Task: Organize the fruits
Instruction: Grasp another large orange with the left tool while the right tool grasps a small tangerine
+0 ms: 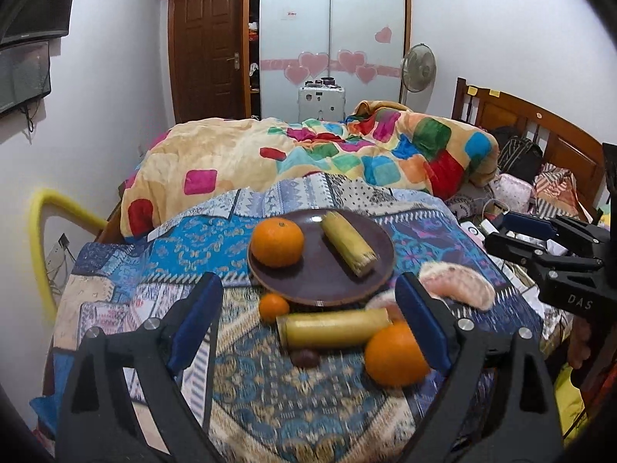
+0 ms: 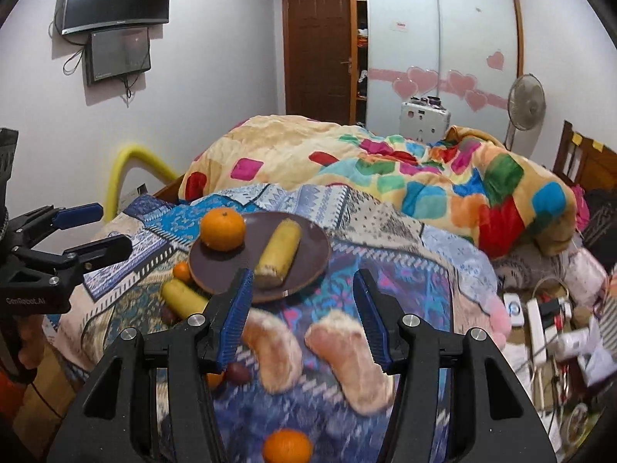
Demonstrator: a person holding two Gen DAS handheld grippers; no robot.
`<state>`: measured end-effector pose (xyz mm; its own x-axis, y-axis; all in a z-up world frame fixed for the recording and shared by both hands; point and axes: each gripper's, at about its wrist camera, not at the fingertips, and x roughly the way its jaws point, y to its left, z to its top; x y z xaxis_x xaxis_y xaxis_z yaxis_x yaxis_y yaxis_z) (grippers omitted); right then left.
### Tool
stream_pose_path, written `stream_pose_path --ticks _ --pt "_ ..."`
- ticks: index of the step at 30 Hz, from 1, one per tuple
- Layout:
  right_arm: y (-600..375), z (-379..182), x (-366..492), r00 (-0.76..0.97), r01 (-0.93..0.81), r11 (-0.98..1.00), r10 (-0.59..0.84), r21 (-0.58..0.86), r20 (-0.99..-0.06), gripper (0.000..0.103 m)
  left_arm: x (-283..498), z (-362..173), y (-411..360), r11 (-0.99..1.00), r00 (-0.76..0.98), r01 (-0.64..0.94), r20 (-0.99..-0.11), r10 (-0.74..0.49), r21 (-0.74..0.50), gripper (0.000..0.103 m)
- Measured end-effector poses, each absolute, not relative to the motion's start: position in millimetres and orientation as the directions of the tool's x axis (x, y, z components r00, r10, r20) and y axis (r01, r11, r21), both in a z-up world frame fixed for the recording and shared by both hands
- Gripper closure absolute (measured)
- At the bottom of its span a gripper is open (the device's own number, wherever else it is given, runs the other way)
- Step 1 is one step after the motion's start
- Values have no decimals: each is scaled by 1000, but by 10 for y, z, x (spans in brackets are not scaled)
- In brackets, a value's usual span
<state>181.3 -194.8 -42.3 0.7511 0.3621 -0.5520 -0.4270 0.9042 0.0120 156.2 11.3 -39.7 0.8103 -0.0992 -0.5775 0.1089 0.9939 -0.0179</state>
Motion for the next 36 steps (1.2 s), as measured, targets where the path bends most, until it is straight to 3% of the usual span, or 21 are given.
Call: stream_pose_path --ticks 11,27,30,36 --pt "-2276 -810 1354 754 -350 936 309 44 -579 53 1145 -771 -51 989 776 135 -615 -139 -52 10" --pt "-2256 -1423 1281 665 -385 918 351 100 -660 53 1261 -1249 -276 982 703 143 -686 -188 -122 10" --pt "-2263 -1431 1300 659 -397 910 374 121 -653 68 1302 -1281 -335 982 698 152 -691 -188 -114 10" --pt "-2258 -1412 1267 668 -402 907 386 128 -636 69 1411 -1277 -482 978 694 179 -691 -204 -110 10"
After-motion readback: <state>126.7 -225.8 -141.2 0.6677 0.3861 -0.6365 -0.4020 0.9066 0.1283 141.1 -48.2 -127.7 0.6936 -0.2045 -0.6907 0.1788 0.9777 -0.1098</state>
